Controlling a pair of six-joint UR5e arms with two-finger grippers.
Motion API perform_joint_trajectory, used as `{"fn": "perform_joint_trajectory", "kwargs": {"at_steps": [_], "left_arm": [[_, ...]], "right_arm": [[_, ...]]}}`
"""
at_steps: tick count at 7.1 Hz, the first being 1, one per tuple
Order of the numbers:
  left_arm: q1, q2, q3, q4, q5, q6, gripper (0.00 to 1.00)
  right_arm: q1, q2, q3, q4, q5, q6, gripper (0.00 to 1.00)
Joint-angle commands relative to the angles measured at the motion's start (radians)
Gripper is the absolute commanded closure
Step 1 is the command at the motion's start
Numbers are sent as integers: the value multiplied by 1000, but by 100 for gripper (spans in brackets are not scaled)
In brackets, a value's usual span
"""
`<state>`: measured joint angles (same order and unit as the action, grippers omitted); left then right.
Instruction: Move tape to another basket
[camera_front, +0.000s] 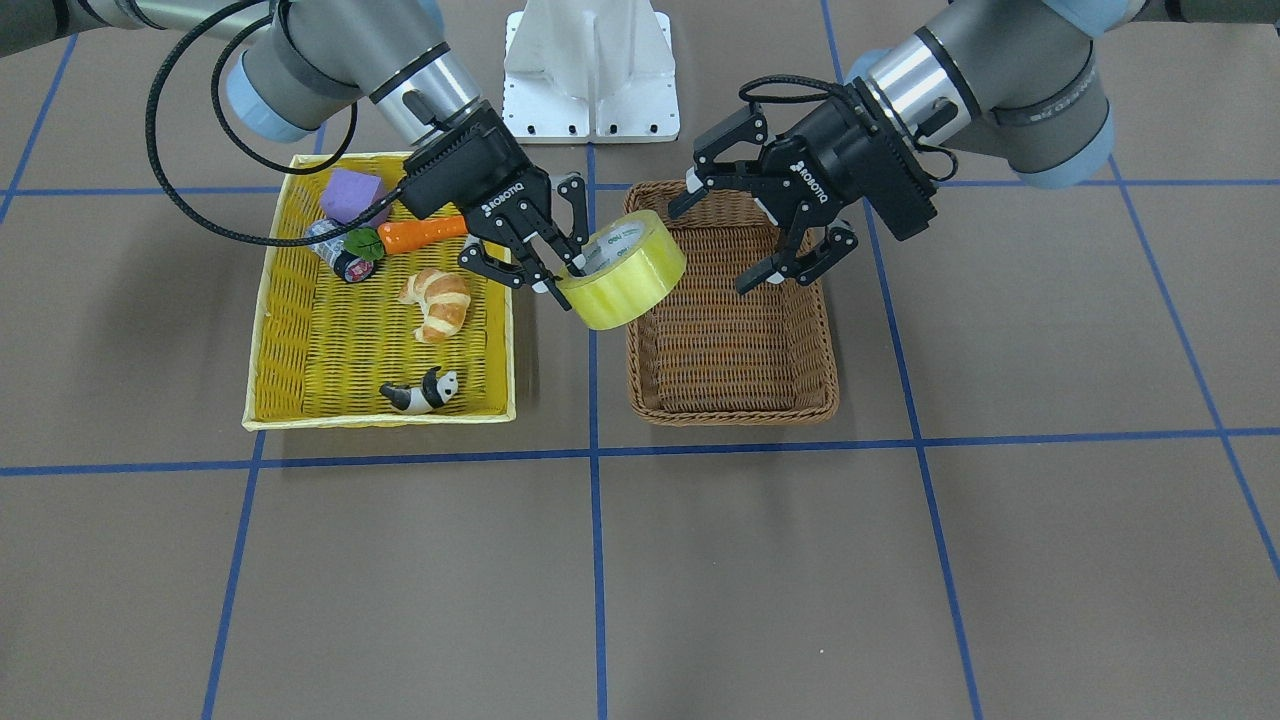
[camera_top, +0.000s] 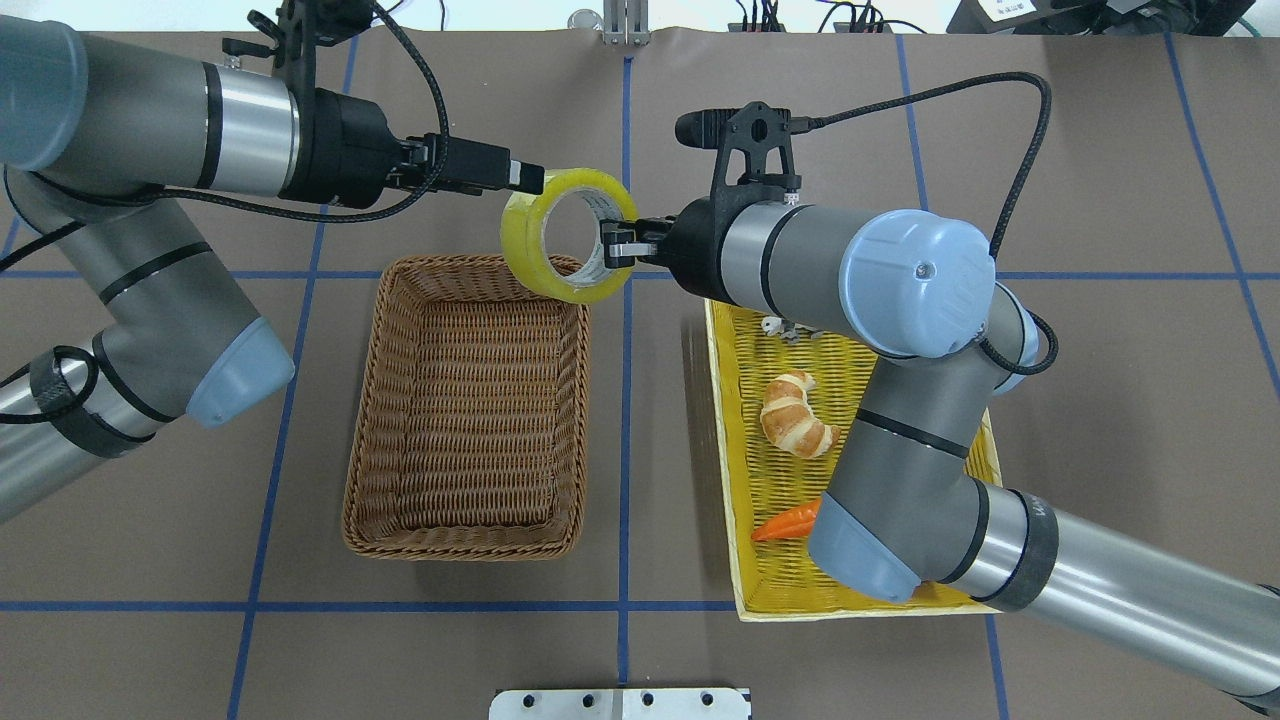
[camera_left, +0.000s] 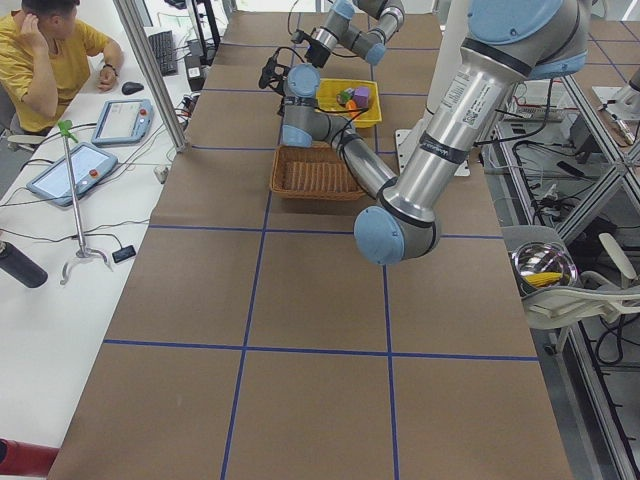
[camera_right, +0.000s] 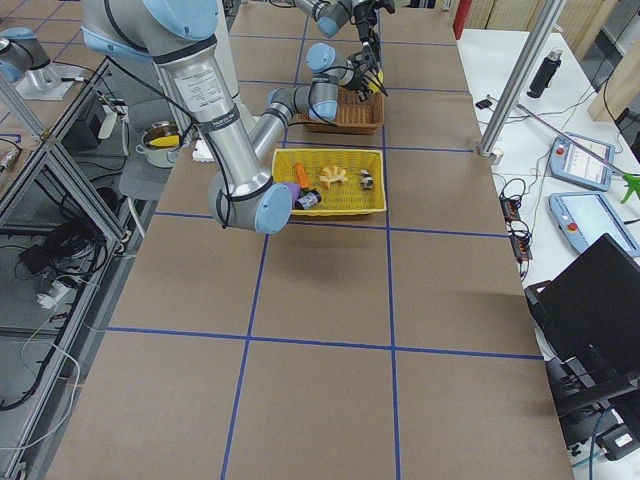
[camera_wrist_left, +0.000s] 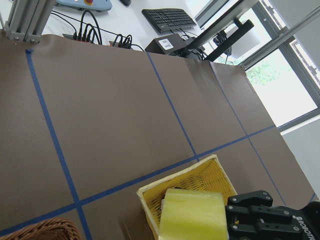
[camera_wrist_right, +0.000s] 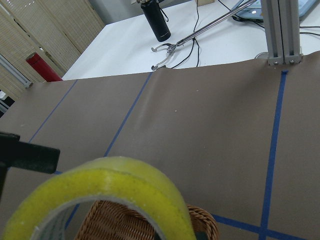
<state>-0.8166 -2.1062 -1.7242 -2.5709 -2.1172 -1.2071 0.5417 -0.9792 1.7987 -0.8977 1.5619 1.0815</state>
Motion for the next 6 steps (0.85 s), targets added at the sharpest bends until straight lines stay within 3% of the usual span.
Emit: {"fn": "perform_joint_trajectory", "kwargs": {"at_steps": [1,2,3,4,6], "left_arm": [[28,2,0,-2,2,0,1],[30,2,-3,-3,2,-2,67],[30,3,-3,-8,2,-35,100],[27,5,-6,-9,2,-40,100],[14,5,-8,-8,2,-55,100]], "right_arm": [[-5,11,8,-1,0,0,100],[-5,11,16,-1,0,0,100],[-6,8,31,0,-2,0,22],[-8,-10,48,0,1,0,1],[1,-41,59,-1,21,-3,0]]}}
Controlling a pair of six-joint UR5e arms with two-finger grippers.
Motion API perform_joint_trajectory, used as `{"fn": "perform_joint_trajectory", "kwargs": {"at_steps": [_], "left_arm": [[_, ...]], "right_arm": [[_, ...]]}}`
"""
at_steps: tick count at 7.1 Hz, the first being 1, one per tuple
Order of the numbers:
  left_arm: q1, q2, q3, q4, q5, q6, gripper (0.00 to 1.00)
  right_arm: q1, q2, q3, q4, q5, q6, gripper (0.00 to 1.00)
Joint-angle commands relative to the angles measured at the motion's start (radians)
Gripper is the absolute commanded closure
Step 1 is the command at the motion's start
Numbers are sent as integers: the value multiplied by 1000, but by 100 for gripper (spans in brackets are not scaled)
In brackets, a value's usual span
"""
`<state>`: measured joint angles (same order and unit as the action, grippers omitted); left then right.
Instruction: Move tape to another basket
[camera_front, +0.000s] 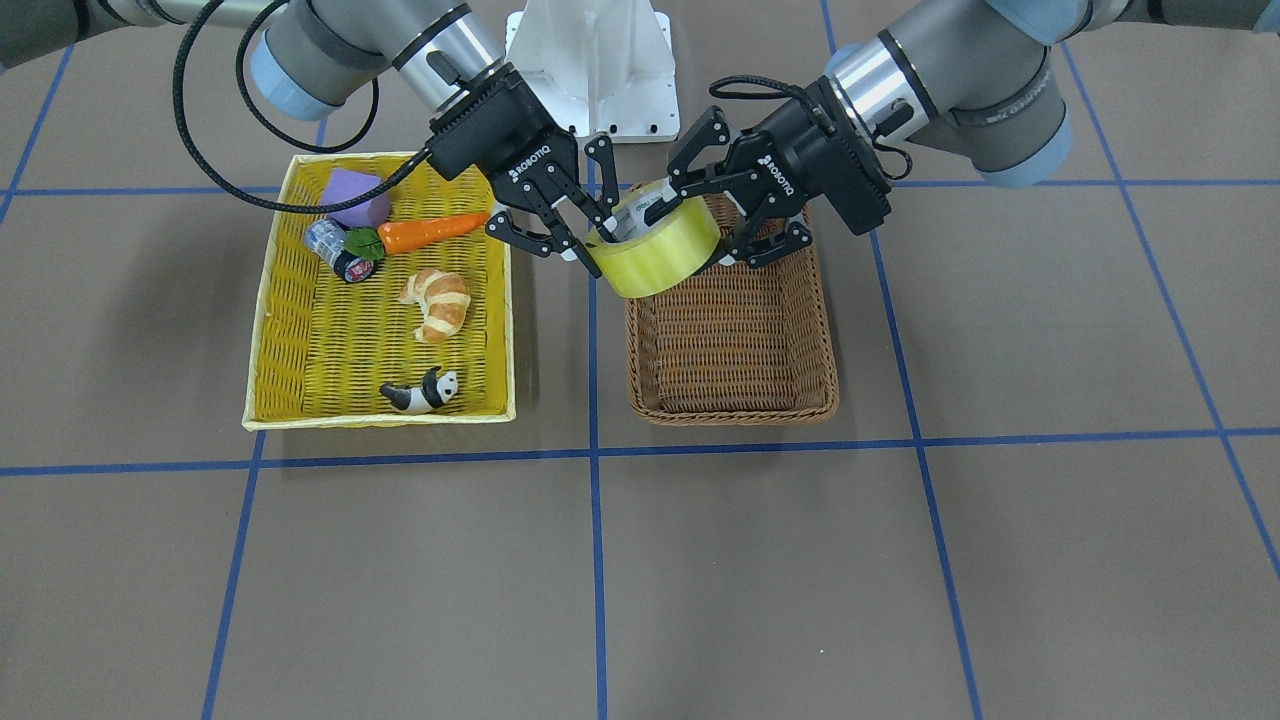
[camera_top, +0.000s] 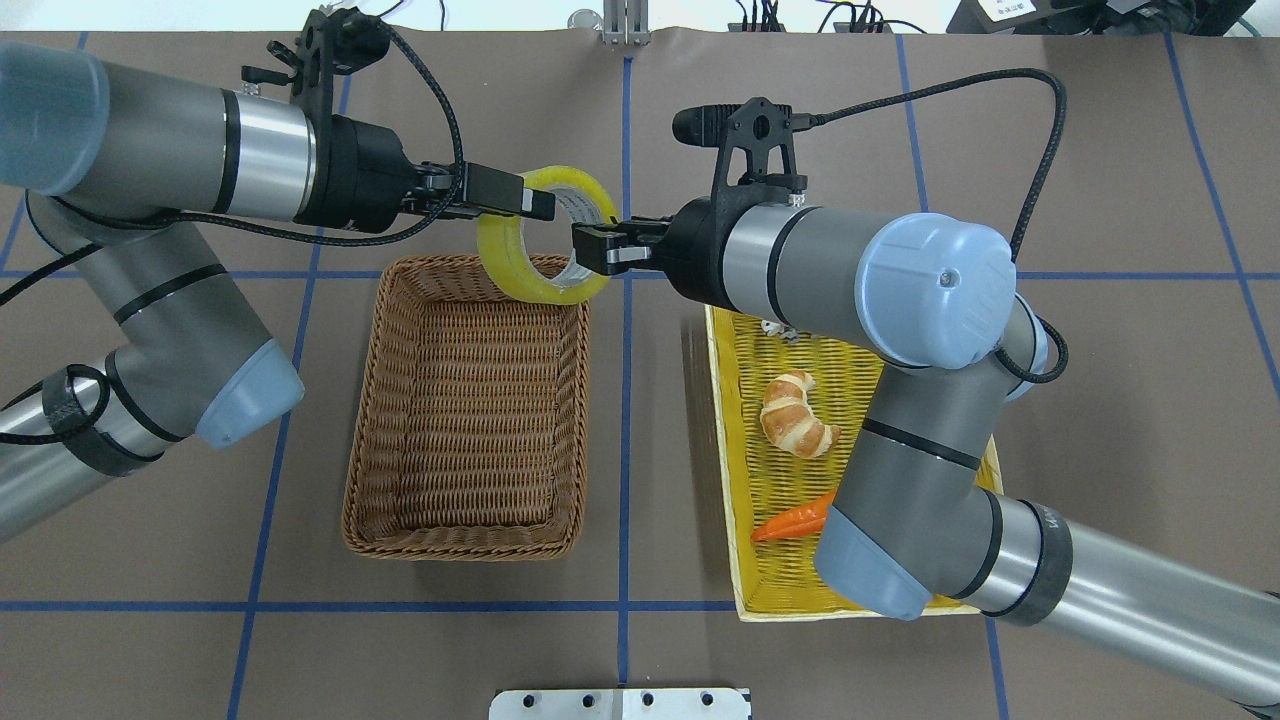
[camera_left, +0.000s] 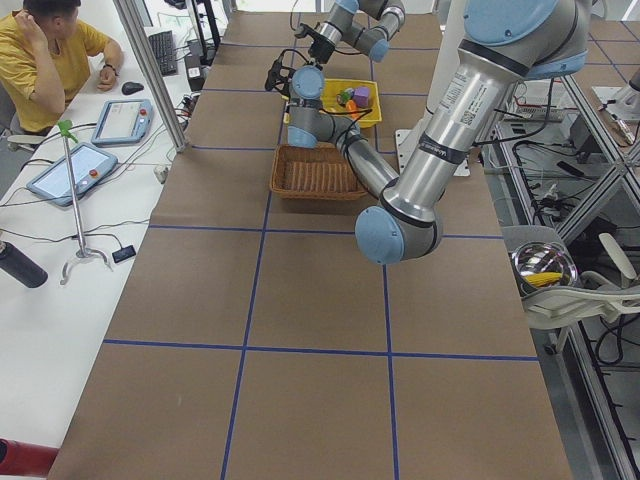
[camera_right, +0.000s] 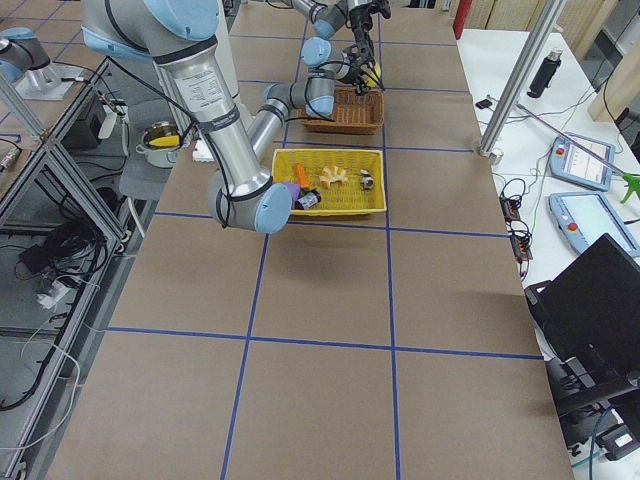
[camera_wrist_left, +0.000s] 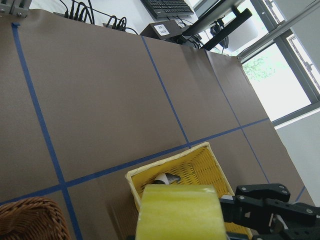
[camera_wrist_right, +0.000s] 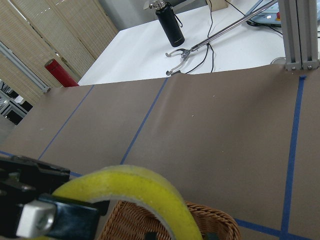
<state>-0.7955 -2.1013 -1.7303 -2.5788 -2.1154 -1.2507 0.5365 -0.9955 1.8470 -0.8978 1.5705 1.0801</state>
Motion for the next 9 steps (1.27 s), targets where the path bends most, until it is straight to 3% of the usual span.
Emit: {"fn": "perform_joint_trajectory", "kwargs": {"at_steps": [1,3,5,7,9], "left_arm": [[-10,1,-2,-1,0,-39,100],[-7,48,0,-17,-2,-71,100],[-2,87,18,-124,3,-369,100],[48,151,14,-155,102,-389,100],[165,220,23,-233,248,-383,100]], "right_arm": [[57,-78,9,-18,67,1,0],[298,-101,3,-288,361,-21,0],[500,-107,-64,-514,573,-328,0],[635,-123,-138,-723,576,-739,0],[800,-231,-166,-776,606,-1070,0]]}}
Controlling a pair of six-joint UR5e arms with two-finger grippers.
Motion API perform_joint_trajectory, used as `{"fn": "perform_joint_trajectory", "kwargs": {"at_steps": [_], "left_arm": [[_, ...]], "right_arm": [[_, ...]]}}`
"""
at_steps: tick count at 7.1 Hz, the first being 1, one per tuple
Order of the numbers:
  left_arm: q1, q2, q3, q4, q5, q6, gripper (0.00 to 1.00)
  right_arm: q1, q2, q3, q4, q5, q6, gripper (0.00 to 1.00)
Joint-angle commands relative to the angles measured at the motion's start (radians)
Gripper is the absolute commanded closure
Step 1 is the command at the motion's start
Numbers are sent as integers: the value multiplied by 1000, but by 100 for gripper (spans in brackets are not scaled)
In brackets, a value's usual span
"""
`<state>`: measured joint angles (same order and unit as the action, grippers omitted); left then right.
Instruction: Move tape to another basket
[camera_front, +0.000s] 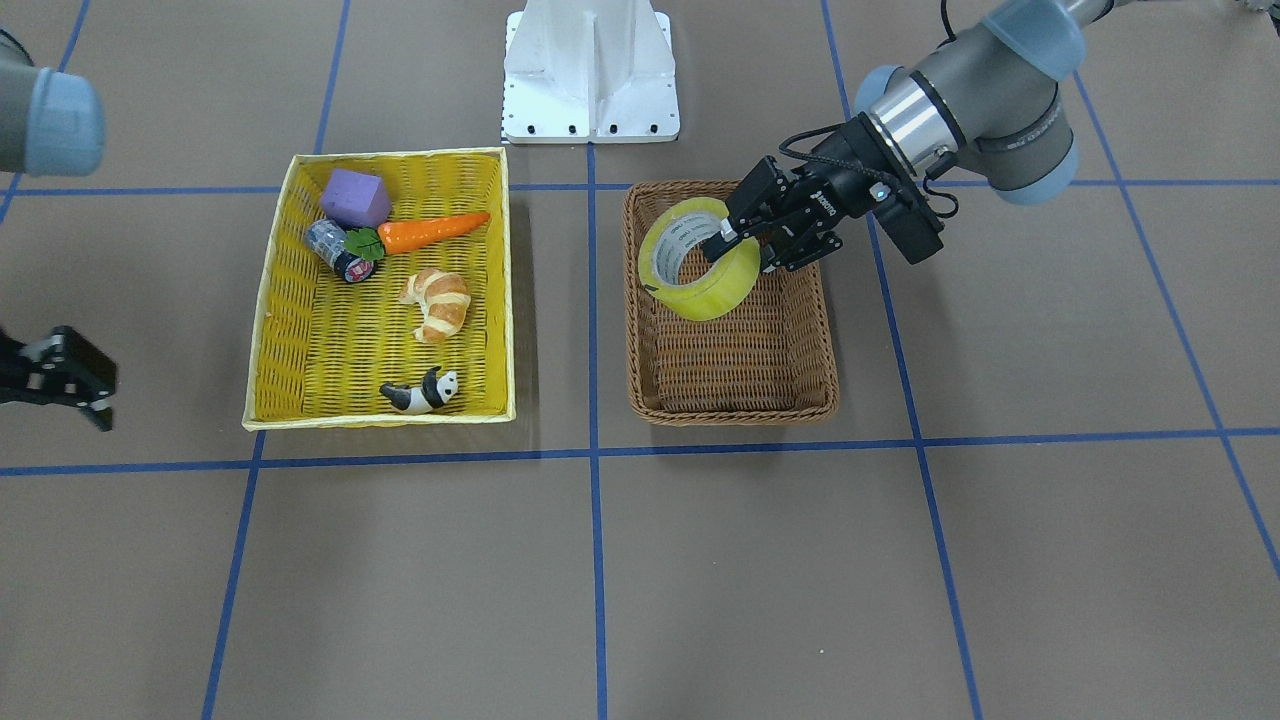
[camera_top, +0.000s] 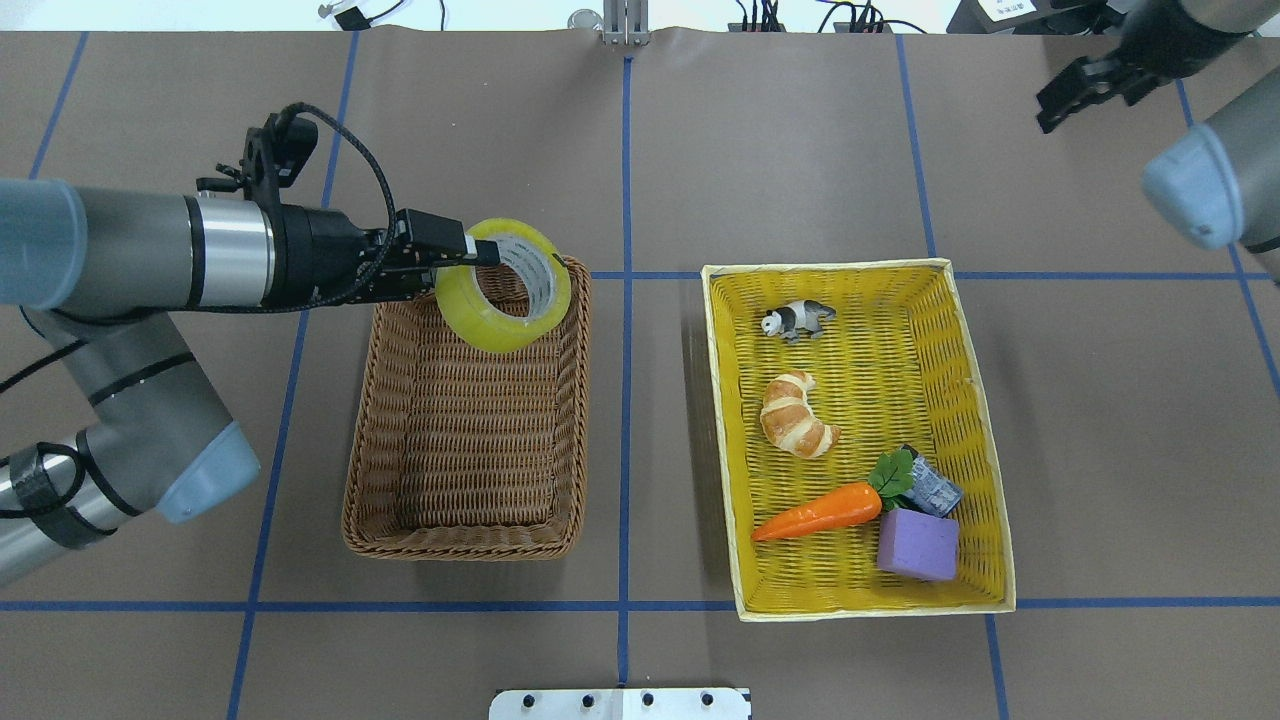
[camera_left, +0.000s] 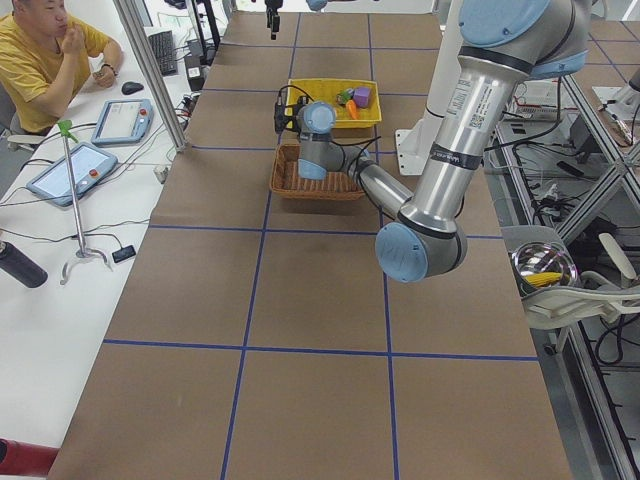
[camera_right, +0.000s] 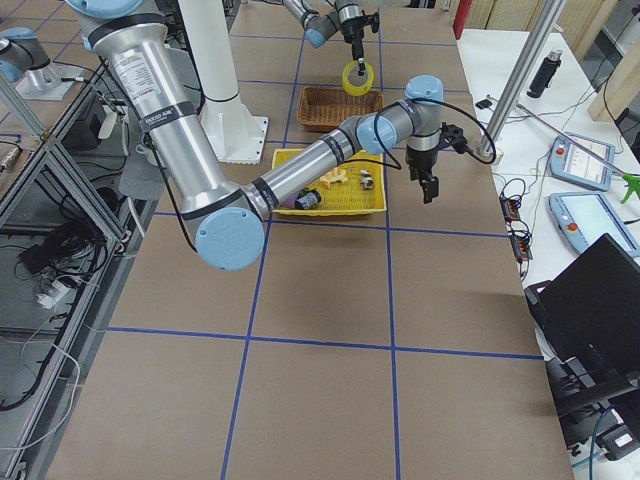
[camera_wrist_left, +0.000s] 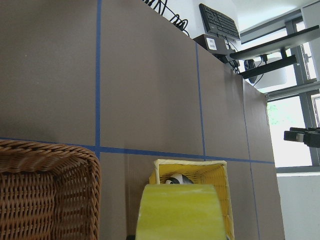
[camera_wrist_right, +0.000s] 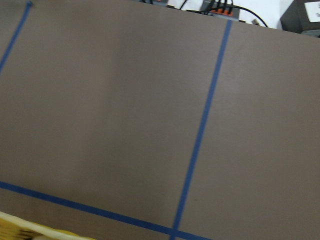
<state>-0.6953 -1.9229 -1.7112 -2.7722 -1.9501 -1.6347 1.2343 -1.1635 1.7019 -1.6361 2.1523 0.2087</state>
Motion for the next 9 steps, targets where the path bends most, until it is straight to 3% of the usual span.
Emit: {"fn": "perform_joint_trajectory", "kwargs": {"at_steps": [1,3,5,9], "left_arm": [[91,56,16,-53,112,13,100],[152,71,42,-58,186,45,100],[165,90,53,-58,195,93,100],[220,81,88,-57,236,137,96]], "right_arm": [[173,-120,-39,-37,59,-300,0],[264,-172,-60,-79,67,-382,0],[312,-237,-62,-79,67,-413,0],[320,-257,-64,-71,70,-413,0]]}}
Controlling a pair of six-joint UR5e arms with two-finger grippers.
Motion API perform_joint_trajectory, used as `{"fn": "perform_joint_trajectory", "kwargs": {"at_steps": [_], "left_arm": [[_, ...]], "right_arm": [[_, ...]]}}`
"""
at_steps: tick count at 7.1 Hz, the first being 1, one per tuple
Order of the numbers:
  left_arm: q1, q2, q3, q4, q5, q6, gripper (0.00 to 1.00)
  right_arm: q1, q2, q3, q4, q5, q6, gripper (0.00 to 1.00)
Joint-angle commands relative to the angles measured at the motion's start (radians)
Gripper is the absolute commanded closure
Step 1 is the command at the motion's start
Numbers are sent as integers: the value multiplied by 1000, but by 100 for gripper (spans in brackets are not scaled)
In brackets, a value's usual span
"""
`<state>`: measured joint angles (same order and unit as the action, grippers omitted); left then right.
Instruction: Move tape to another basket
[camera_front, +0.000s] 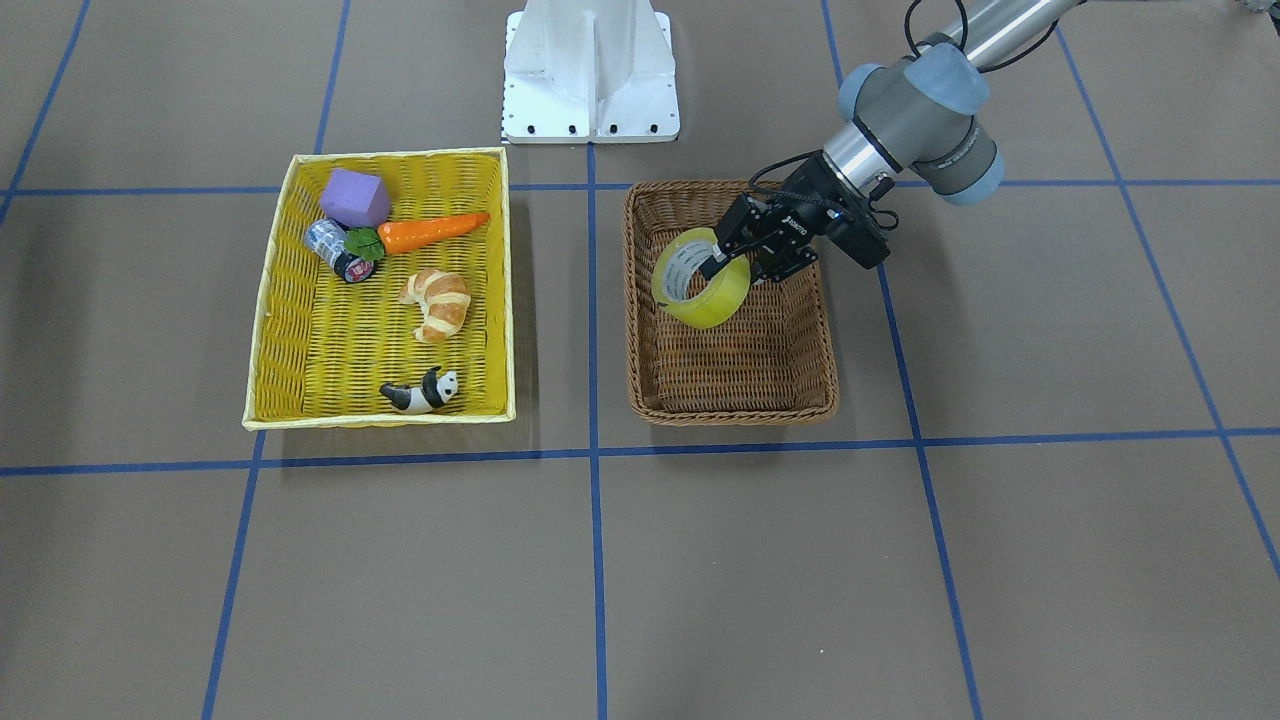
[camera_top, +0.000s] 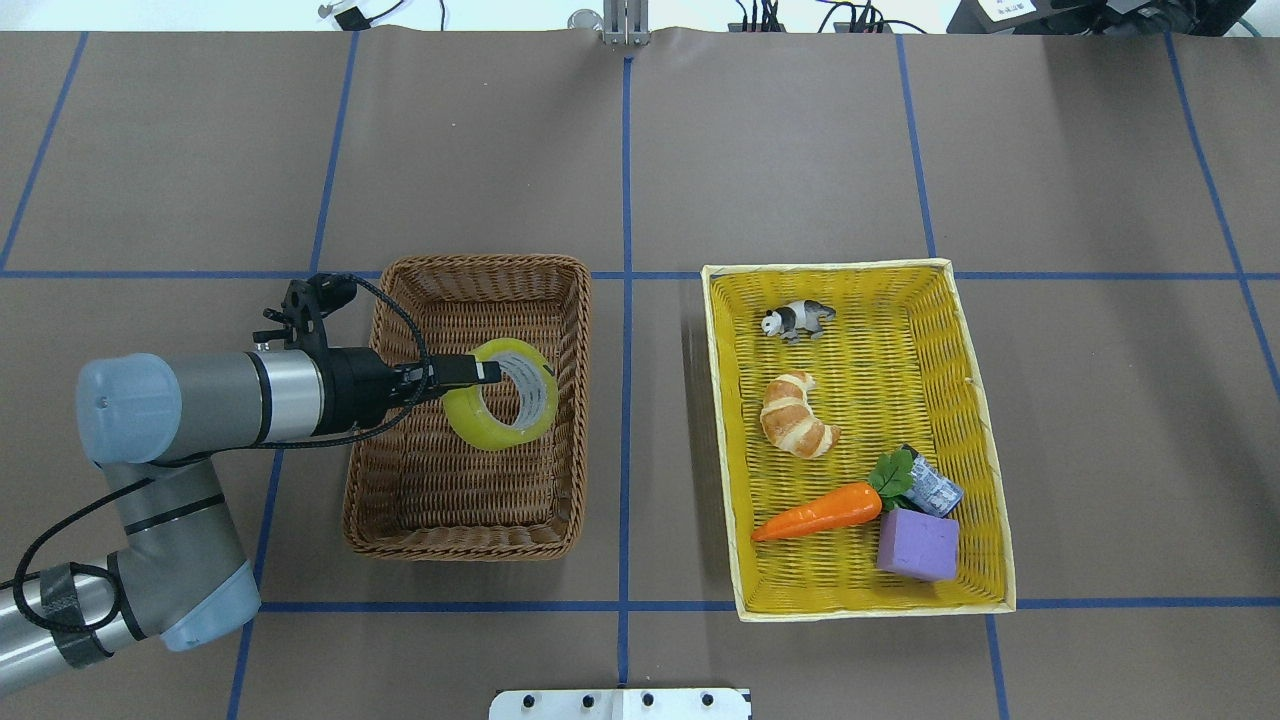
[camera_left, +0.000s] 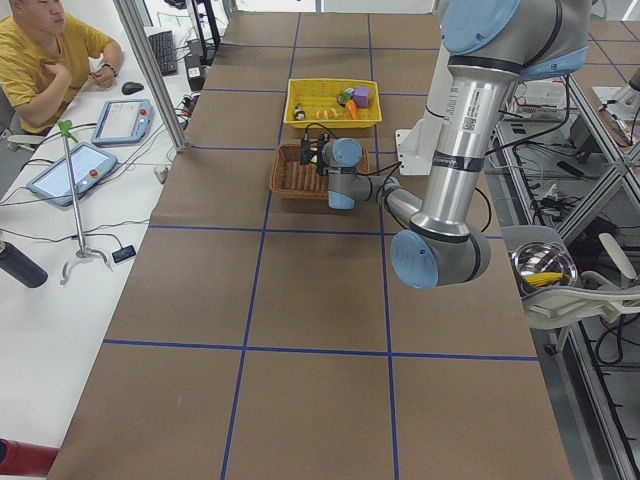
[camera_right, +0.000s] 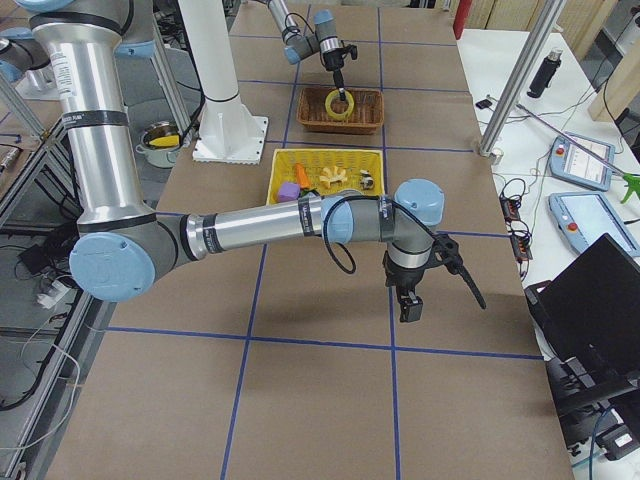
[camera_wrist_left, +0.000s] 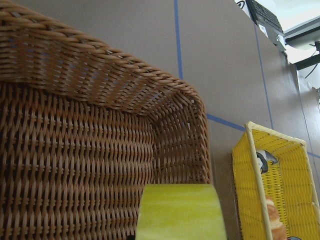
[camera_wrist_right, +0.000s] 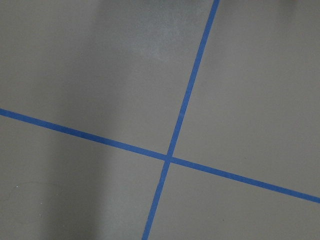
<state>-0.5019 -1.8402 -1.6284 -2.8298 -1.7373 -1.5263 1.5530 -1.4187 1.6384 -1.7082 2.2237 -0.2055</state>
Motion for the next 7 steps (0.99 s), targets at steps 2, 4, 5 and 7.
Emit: {"fn": "perform_joint_trajectory", "kwargs": {"at_steps": [2,4,5,7], "left_arm": [[25,-2,8,1,25,58,1],[-34,9,-5,1,22,197,1],[-93,16,-7,6,13,227,1],[-179,16,-13,29,-13,311,1]], "right_arm": [[1,-2,-2,1,-1,5,0],[1,-2,0,2,-1,9,0],[1,-3,-2,2,-2,11,0],[1,-9,-6,4,-3,8,0]]}}
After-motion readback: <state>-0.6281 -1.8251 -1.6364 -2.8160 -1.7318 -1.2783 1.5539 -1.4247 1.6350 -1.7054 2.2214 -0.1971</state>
